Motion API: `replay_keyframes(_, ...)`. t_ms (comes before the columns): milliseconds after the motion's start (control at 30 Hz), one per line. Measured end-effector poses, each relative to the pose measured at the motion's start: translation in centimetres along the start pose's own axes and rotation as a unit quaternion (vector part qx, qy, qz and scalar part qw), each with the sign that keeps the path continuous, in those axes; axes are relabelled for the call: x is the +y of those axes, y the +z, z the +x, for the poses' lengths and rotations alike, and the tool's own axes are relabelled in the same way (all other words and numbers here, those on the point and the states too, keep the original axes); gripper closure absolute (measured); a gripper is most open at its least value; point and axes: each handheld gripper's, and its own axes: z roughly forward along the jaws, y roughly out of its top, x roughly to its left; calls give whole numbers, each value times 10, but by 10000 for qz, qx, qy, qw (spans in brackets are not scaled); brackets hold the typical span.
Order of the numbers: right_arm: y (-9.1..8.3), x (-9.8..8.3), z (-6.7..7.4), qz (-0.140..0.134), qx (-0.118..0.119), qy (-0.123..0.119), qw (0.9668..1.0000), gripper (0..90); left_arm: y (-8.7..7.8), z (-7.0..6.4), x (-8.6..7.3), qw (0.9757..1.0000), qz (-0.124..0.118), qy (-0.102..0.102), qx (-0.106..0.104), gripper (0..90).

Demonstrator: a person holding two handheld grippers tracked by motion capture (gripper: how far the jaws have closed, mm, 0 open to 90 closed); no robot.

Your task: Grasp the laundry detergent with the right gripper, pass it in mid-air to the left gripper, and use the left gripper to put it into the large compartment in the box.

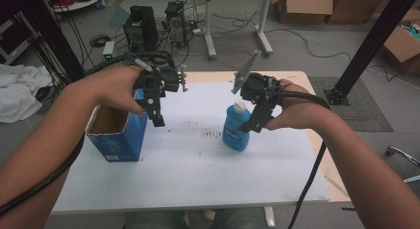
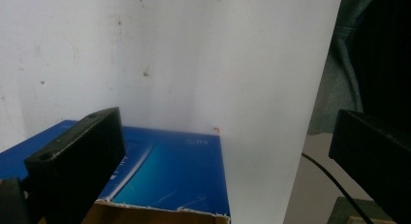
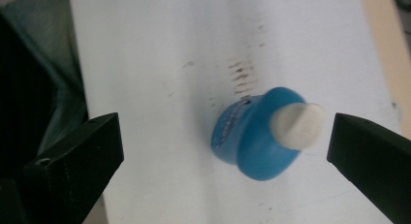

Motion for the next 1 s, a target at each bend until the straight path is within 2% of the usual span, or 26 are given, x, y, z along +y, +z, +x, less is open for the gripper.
replay_keyframes(100, -6, -14, -9, -395, -224, 318, 9985, 0, -1, -1, 0, 10000, -20, 11, 13, 1)
replay_keyframes(233, -11, -38, -18, -907, -451, 704, 9924, 0, -2, -1, 0, 10000, -7, 27, 16, 1)
replay_keyframes(267, -11, -43, -19, -992, -435, 781, 9910, 0, -2, -1, 0, 10000, -10, 30, 17, 1)
replay_keyframes(333, -9, -59, -22, -1216, -543, 982, 9862, 0, -3, -1, 0, 10000, -20, 37, 29, 1)
replay_keyframes(367, -7, -71, -23, -1351, -515, 1123, 9831, 0, -3, -1, 0, 10000, -24, 39, 29, 1)
replay_keyframes(400, -5, -76, -22, -1403, -573, 1187, 9813, 0, -3, -2, 0, 10000, -29, 40, 32, 1)
replay_keyframes(467, 0, -89, -22, -1537, -509, 1328, 9778, 0, -4, -2, 0, 10000, -21, 45, 35, 1)
replay_keyframes(567, 9, -108, -19, -1755, -558, 1483, 9716, 0, -4, -2, 0, 10000, -49, 42, 38, 1)
replay_keyframes(633, 18, -122, -16, -1973, -593, 1617, 9651, 0, -3, -2, 0, 10000, -40, 47, 34, 1)
replay_keyframes(667, 22, -128, -15, -2048, -575, 1658, 9629, 0, -3, -2, 0, 10000, -42, 44, 29, 1)
replay_keyframes(700, 27, -135, -13, -2146, -649, 1724, 9592, 0, -3, -2, 0, 10000, -46, 45, 31, 1)
replay_keyframes(833, 45, -151, -7, -2453, -732, 1893, 9480, 0, -4, -3, 1, 10000, -64, 58, 27, 1)
replay_keyframes(900, 57, -155, -5, -2534, -766, 1951, 9444, 0, -4, -3, 1, 10000, -51, 63, 31, 1)
replay_keyframes(1000, 70, -158, -3, -2614, -754, 1987, 9415, 0, -5, -3, 1, 9999, -64, 72, 51, 1)
